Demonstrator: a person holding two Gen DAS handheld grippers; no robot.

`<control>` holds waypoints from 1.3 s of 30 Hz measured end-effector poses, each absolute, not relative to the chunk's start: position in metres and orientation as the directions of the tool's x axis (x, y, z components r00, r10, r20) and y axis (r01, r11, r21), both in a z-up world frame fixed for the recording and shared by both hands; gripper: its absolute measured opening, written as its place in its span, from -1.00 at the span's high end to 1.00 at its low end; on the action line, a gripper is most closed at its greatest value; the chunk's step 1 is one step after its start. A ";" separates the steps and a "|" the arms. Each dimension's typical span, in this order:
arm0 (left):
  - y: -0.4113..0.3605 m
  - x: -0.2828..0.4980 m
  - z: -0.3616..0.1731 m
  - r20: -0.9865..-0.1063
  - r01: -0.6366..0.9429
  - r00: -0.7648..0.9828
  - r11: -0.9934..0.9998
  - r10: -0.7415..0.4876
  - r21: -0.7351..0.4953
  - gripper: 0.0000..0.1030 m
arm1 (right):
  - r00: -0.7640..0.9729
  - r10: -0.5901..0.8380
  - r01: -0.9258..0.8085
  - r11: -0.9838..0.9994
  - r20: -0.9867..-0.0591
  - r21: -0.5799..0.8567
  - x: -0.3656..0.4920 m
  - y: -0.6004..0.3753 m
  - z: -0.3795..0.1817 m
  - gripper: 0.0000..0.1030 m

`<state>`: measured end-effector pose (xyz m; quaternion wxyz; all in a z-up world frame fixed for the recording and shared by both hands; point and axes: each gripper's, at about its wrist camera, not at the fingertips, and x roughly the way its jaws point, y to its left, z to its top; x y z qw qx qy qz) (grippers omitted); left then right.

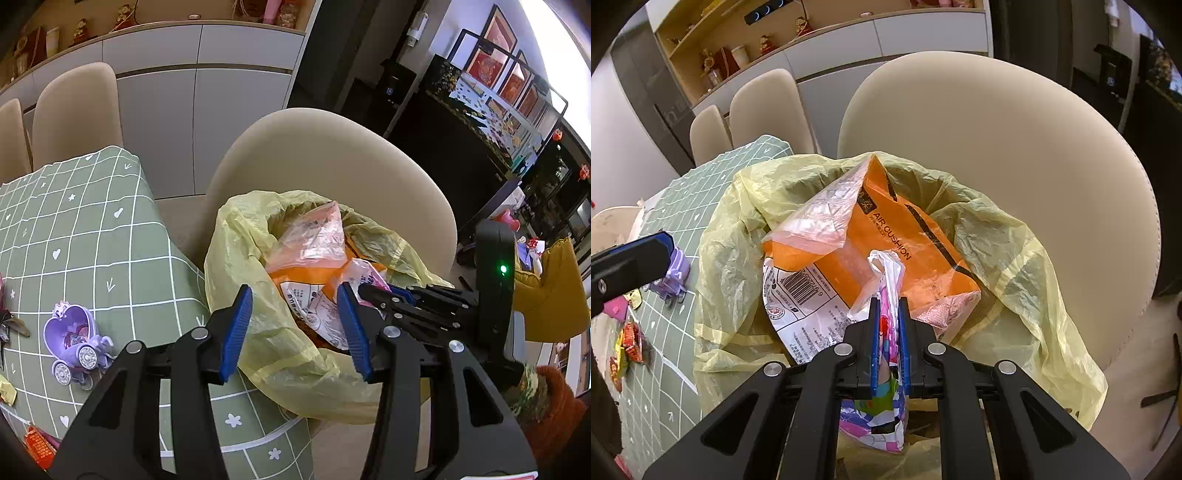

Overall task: Collect trash
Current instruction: 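Open the left tool to drop the chip bag while the right tool drops the wrapper, then move the right tool to the yellow Nabati wafer pack and close on it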

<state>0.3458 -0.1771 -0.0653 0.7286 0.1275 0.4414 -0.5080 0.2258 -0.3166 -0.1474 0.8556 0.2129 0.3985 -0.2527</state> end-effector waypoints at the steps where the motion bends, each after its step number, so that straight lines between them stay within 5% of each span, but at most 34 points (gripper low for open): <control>1: -0.176 0.347 -0.065 -0.771 0.853 0.092 0.450 -0.630 -0.266 0.03 | 0.559 -0.281 0.613 0.773 -0.780 0.161 0.224 -0.316 -0.146 0.78; 9: -0.165 0.346 -0.066 -0.764 0.848 0.098 0.455 -0.637 -0.271 0.00 | 0.585 -0.331 0.633 0.758 -0.741 0.161 0.202 -0.311 -0.129 0.55; 18: -0.137 0.339 -0.057 -0.756 0.832 0.153 0.496 -0.637 -0.250 0.00 | 0.625 -0.383 0.631 0.761 -0.680 0.152 0.185 -0.297 -0.109 0.01; 39: 0.063 0.368 -0.074 -0.739 0.771 0.263 0.596 -0.620 -0.225 0.00 | 0.684 -0.412 0.592 0.796 -0.602 0.128 0.183 -0.147 -0.058 -0.01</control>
